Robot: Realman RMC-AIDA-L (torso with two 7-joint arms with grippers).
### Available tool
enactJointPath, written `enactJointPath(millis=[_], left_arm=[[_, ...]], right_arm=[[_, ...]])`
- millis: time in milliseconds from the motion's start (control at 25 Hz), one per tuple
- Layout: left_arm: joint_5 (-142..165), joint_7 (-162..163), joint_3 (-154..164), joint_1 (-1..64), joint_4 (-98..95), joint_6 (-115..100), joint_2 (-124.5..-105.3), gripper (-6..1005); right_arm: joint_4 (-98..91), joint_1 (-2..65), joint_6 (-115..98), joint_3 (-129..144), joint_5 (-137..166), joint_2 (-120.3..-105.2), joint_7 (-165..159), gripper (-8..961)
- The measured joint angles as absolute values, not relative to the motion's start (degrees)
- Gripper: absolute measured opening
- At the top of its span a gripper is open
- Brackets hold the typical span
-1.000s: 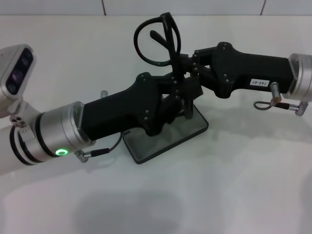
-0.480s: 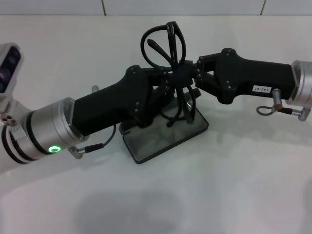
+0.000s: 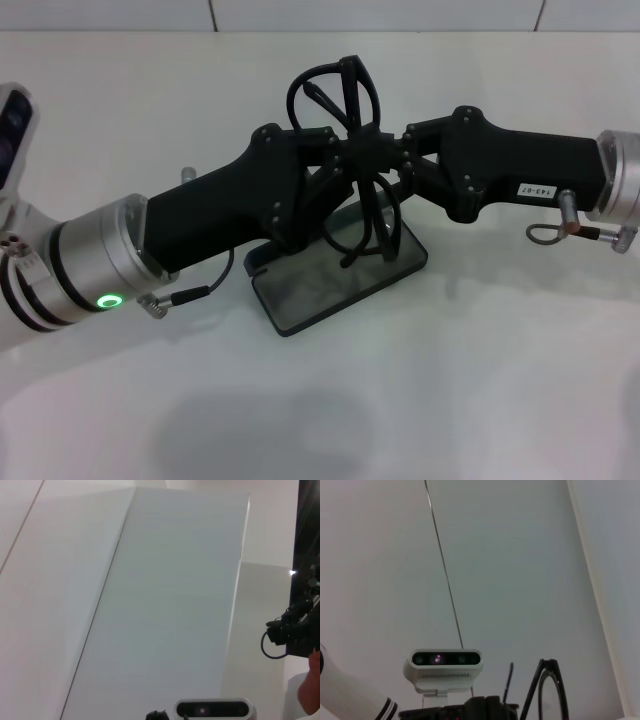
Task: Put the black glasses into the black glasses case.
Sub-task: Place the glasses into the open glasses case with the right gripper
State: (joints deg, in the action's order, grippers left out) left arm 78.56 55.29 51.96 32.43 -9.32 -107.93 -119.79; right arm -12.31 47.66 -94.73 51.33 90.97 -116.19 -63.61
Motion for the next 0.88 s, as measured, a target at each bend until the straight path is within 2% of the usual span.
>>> enactJointPath(millis=[880], left_arm=[[74.66,53.47,51.94,30.12,-9.61,-112.52,-119.86,40]], right_arm=[[-12.36,47.21,-95.25,50.67,90.47,-116.19,-63.54,33]])
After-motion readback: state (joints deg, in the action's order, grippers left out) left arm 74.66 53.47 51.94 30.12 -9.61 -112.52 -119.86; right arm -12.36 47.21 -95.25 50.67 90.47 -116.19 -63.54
